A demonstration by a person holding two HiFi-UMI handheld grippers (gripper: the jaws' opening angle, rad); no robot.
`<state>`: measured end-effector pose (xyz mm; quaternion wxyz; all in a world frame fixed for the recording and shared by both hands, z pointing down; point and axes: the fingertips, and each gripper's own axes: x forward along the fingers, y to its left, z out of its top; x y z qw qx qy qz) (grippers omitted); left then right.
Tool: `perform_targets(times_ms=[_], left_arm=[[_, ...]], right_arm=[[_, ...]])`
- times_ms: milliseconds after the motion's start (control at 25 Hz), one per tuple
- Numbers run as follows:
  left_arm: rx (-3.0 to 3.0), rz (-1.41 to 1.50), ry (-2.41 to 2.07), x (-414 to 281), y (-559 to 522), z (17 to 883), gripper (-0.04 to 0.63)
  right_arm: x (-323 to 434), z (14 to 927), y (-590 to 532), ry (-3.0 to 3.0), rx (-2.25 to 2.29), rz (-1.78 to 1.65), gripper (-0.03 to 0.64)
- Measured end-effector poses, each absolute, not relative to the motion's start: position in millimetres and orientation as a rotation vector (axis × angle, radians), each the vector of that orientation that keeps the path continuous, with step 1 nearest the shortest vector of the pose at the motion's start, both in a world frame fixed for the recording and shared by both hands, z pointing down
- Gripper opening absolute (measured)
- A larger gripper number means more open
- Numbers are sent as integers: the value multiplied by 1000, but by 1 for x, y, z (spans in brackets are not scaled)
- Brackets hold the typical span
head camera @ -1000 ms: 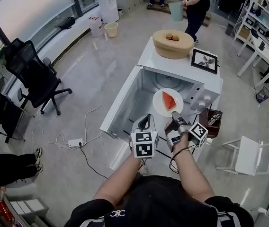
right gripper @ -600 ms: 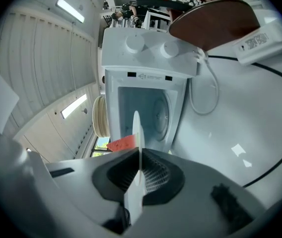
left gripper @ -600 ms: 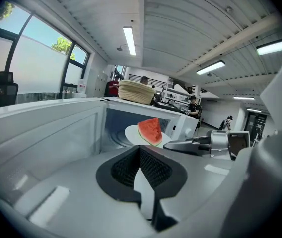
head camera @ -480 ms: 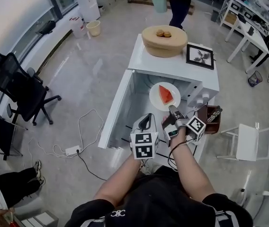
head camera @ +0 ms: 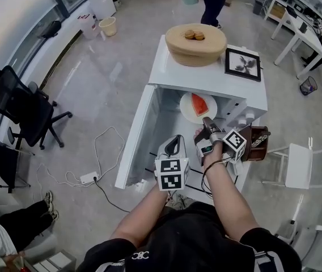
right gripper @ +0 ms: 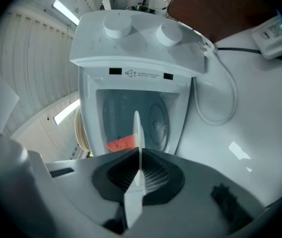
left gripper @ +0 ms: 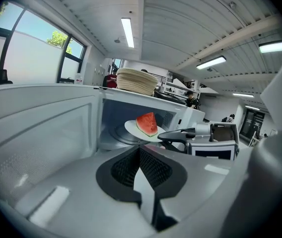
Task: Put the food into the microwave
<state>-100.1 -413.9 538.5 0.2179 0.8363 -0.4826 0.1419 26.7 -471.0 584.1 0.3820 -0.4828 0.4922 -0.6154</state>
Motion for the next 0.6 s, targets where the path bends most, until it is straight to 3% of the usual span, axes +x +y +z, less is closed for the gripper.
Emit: perform_targets(times_ms=[600], left_arm=[[2357,462,-1332,-89,-435,548,8]], right_arm=[[32,621,-526,1194,-1248,-1600,18]])
